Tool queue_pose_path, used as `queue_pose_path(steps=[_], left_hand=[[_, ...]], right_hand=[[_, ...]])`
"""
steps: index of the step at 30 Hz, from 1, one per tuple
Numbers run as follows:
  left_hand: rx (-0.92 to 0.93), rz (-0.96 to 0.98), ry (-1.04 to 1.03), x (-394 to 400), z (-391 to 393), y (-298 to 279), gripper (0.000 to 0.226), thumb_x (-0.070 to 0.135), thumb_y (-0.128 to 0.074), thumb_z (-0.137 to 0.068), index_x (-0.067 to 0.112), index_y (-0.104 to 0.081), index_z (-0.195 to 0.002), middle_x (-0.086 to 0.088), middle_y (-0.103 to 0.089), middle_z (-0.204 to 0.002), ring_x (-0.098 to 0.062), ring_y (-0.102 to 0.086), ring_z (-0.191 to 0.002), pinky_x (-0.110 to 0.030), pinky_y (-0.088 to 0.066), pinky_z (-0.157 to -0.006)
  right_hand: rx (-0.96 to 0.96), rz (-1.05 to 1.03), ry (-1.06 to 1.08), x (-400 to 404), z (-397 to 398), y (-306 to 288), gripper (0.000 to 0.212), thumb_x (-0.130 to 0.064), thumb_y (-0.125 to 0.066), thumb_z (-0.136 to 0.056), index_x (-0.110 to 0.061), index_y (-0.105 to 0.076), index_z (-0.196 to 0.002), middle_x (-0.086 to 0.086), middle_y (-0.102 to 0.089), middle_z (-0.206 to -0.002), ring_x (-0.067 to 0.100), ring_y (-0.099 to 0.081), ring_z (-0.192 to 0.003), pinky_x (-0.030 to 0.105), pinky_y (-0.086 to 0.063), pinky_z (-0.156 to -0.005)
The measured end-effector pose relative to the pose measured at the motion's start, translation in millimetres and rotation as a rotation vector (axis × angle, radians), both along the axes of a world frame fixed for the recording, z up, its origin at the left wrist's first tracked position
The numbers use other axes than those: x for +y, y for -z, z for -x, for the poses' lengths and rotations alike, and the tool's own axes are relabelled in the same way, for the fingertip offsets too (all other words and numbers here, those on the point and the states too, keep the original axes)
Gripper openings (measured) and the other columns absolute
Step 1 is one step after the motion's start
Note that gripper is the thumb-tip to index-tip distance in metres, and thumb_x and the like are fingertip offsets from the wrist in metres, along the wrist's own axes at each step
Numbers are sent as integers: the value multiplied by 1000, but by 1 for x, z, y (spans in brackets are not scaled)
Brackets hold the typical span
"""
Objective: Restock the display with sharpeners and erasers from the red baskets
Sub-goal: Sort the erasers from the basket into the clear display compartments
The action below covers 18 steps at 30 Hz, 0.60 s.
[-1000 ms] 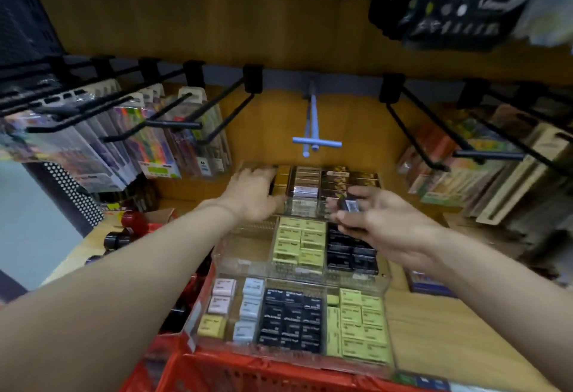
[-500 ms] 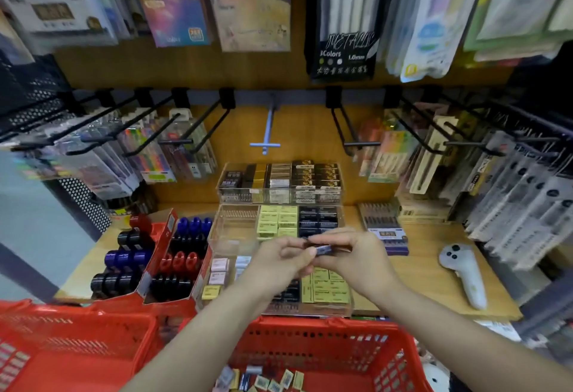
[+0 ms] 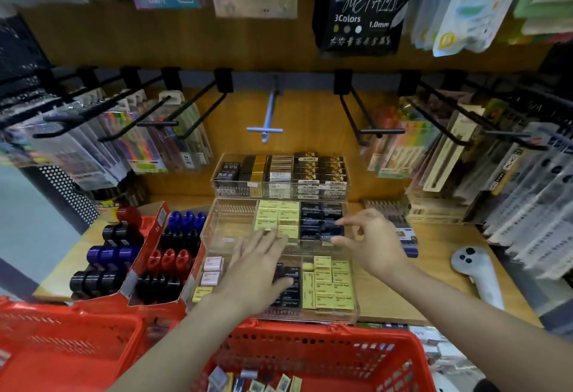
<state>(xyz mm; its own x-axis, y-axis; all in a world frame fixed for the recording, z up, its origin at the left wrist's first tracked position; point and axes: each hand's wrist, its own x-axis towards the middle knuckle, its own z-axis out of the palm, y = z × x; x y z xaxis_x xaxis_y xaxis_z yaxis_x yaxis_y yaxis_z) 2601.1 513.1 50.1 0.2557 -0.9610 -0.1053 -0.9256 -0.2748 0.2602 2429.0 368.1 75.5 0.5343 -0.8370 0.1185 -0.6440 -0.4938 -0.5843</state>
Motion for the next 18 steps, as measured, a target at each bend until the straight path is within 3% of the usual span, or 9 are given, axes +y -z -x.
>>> queue_pose_path(steps=[3, 8, 12, 14, 18], left_hand=[[-78, -76, 40, 5, -3, 13, 85, 52, -48, -97, 34, 12, -155, 12, 28, -158, -15, 22, -148, -45, 22, -112], [-53, -69, 17, 6, -2, 11, 84, 40, -51, -98, 34, 10, -155, 13, 27, -159, -13, 22, -148, -51, 18, -115], [-57, -66, 10, 6, 0, 13, 86, 35, -53, -97, 33, 10, -155, 13, 28, -158, -13, 24, -147, -51, 20, -115], [-39, -58, 19, 5, -3, 14, 86, 35, -54, -96, 34, 9, -155, 13, 27, -159, -11, 24, -147, -51, 19, -114], [-9, -24, 10, 9, 0, 8, 80, 32, -54, -96, 31, -1, -156, 8, 15, -163, -15, 15, -150, -51, 12, -118]], right_hand=[[48, 15, 8, -5, -15, 8, 38, -37, -76, -82, -26, -71, -117, -7, -60, -96, 9, -55, -84, 25, -48, -79], [76, -2, 84, 0, -34, 12, 31, -42, -76, -82, -33, -72, -111, -17, -65, -85, 8, -63, -87, 39, -53, -88], [81, 16, 145, 2, -45, 12, 15, -43, -79, -77, -34, -70, -86, -16, -68, -78, 5, -65, -80, 36, -55, -85], [99, -12, 151, 0, -46, 11, 18, -43, -80, -76, -34, -64, -74, -16, -67, -74, 5, -64, -79, 36, -55, -86], [-24, 21, 98, 9, -32, 11, 13, -35, -75, -84, -29, -72, -95, -10, -70, -93, 7, -61, -84, 31, -53, -85]])
